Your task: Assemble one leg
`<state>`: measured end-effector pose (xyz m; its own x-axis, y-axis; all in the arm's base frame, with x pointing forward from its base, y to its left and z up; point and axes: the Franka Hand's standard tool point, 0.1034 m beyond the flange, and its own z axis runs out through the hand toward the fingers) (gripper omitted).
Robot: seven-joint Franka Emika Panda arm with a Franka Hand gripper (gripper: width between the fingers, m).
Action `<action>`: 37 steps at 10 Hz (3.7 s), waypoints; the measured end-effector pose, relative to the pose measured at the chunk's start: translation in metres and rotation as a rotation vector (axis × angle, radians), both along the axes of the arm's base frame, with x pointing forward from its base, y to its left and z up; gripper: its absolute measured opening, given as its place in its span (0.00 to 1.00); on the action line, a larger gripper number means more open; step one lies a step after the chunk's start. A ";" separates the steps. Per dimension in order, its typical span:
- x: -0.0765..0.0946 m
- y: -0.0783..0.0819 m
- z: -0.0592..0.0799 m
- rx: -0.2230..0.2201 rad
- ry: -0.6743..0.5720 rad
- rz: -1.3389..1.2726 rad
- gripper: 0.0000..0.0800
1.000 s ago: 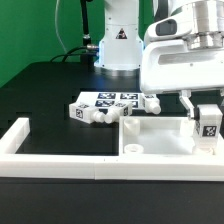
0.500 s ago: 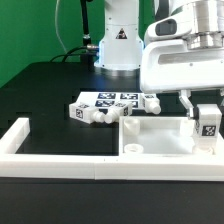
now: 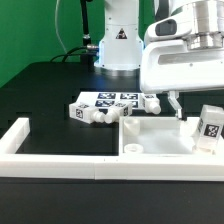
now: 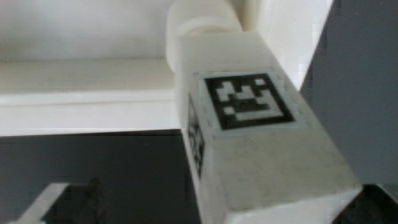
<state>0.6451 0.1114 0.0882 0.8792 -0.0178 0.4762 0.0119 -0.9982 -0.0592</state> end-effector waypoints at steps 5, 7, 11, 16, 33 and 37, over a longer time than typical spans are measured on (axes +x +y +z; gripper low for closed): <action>0.001 0.012 0.002 0.043 0.086 -0.064 0.81; 0.005 0.005 -0.002 0.042 0.190 -0.078 0.81; 0.004 -0.007 -0.009 0.048 0.369 -0.104 0.81; 0.004 -0.007 -0.009 0.109 0.377 -0.284 0.35; 0.004 -0.002 -0.006 0.016 0.362 -0.055 0.81; 0.003 -0.002 -0.008 0.013 0.364 -0.051 0.70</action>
Offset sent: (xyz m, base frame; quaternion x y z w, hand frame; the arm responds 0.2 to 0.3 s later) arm 0.0000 0.0000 0.0000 0.0000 -0.0650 0.0000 0.9979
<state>0.6482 0.1090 0.0805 0.9888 -0.0700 0.1320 -0.0621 -0.9961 -0.0631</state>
